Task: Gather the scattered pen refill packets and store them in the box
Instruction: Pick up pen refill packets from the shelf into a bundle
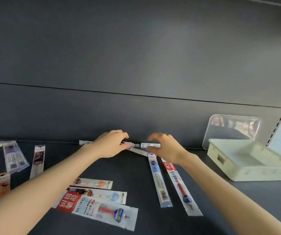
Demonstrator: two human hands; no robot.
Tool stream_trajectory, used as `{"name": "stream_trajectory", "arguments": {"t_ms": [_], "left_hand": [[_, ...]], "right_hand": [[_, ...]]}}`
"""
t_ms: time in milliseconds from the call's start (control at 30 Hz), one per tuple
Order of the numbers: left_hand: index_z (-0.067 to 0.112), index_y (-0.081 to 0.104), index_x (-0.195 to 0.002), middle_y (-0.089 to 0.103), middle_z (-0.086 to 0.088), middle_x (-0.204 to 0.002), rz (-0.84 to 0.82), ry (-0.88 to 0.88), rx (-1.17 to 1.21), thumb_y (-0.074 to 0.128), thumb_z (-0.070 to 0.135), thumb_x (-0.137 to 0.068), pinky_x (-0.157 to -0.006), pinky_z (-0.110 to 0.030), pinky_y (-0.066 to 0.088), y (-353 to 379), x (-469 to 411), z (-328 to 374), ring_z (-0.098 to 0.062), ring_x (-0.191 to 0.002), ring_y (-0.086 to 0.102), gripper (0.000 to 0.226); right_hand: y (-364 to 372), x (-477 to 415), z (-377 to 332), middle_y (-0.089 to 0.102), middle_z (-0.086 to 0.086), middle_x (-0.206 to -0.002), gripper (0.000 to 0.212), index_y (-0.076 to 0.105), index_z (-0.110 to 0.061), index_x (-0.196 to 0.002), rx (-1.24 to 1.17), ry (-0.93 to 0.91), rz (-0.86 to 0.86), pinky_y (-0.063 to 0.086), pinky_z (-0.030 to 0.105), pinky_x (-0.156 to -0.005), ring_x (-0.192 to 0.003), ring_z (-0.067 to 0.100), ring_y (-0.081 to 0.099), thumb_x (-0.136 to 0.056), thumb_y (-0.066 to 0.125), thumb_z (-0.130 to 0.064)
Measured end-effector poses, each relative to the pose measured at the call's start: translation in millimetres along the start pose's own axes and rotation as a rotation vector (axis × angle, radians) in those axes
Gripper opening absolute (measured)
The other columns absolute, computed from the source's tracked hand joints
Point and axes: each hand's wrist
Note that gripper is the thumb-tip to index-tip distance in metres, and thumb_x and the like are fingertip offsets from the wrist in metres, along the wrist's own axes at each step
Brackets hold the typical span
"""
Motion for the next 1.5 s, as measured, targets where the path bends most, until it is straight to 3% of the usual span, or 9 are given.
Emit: {"name": "stream_trajectory", "arguments": {"t_ms": [233, 533, 767, 900, 1000, 1167, 1333, 1433, 1500], "left_hand": [[0.016, 0.062, -0.115, 0.045, 0.003, -0.094, -0.032, 0.016, 0.066, 0.049, 0.04, -0.094, -0.079, -0.034, 0.042, 19, -23, -16, -0.022, -0.1, 0.052, 0.034], [0.022, 0.067, -0.095, 0.055, 0.005, -0.09, 0.116, 0.052, 0.218, 0.055, 0.023, -0.094, -0.077, -0.034, 0.044, 33, -27, -26, -0.015, -0.086, 0.05, 0.012], [0.005, 0.067, -0.112, 0.068, -0.007, -0.092, 0.558, 0.13, 0.422, 0.064, 0.006, -0.086, -0.075, -0.02, 0.048, 9, -30, -20, -0.015, -0.078, 0.06, 0.026], [0.005, 0.071, -0.105, 0.069, -0.006, -0.089, 0.732, 0.155, 0.576, 0.066, 0.002, -0.084, -0.071, -0.014, 0.05, -22, -27, -5, -0.011, -0.072, 0.063, 0.022], [0.018, 0.072, -0.093, 0.07, 0.009, -0.084, 0.796, 0.158, 0.806, 0.065, 0.002, -0.085, -0.073, -0.015, 0.052, -44, -17, 14, -0.002, -0.075, 0.066, 0.02], [0.013, 0.066, -0.082, 0.073, -0.008, -0.089, 0.692, 0.02, 1.243, 0.066, 0.003, -0.084, -0.075, -0.029, 0.058, -53, 0, 50, -0.016, -0.084, 0.07, 0.01], [-0.001, 0.065, -0.088, 0.072, -0.014, -0.09, 0.57, -0.075, 1.387, 0.064, 0.0, -0.084, -0.068, -0.029, 0.059, -36, 17, 88, -0.017, -0.079, 0.071, 0.004], [-0.004, 0.064, -0.089, 0.072, -0.019, -0.092, 0.505, -0.113, 1.455, 0.065, -0.001, -0.084, -0.067, -0.029, 0.059, -25, 25, 111, -0.021, -0.08, 0.072, 0.006], [-0.001, 0.064, -0.087, 0.071, -0.019, -0.093, 0.462, -0.116, 1.495, 0.066, -0.001, -0.083, -0.068, -0.028, 0.058, -20, 31, 123, -0.022, -0.081, 0.072, 0.005]], "right_hand": [[18, -32, 1, 0.061, 0.008, -0.121, 0.041, 0.06, -0.013, -0.125, -0.004, 0.023, -0.043, 0.047, 0.035, -0.093, -0.109, 0.024, 0.058, -0.088, 0.063, -0.031], [38, -43, 15, 0.07, 0.002, -0.092, 0.011, 0.068, -0.019, -0.086, -0.036, -0.024, 0.096, 0.053, 0.04, -0.08, -0.085, 0.023, 0.064, -0.087, 0.06, -0.012], [18, -40, 9, 0.072, 0.005, -0.09, 0.007, 0.056, -0.016, -0.098, -0.098, -0.062, 0.266, 0.054, 0.045, -0.075, -0.08, 0.03, 0.064, -0.097, 0.05, -0.016], [-13, -28, -8, 0.066, -0.004, -0.092, 0.018, 0.059, -0.014, -0.108, -0.331, -0.033, 0.246, 0.045, 0.011, -0.063, -0.072, 0.006, 0.059, -0.092, 0.059, -0.021], [-26, -12, -14, 0.065, -0.005, -0.084, 0.014, 0.061, -0.011, -0.101, -0.522, -0.014, 0.188, 0.045, 0.018, -0.067, -0.068, 0.007, 0.057, -0.089, 0.064, -0.018], [-39, 25, -15, 0.073, 0.008, -0.093, 0.014, 0.053, -0.01, -0.108, -0.999, 0.026, 0.082, 0.059, 0.032, -0.073, -0.081, 0.022, 0.071, -0.095, 0.053, -0.011], [-40, 58, -8, 0.07, -0.005, -0.074, 0.029, 0.052, -0.008, -0.117, -1.117, 0.031, 0.026, 0.054, 0.029, -0.069, -0.063, 0.01, 0.065, -0.1, 0.042, -0.029], [-38, 76, 2, 0.073, 0.0, -0.101, 0.037, 0.057, -0.015, -0.12, -1.142, 0.055, -0.025, 0.055, 0.035, -0.086, -0.092, 0.016, 0.071, -0.094, 0.049, -0.04], [-36, 86, 8, 0.072, 0.006, -0.101, 0.027, 0.059, -0.011, -0.115, -1.155, 0.019, -0.04, 0.055, 0.038, -0.088, -0.093, 0.022, 0.069, -0.093, 0.056, -0.026]]}}
Point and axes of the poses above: each hand's wrist, its own x-axis away from the middle knuckle, its own y-axis out of the palm, z = x × y
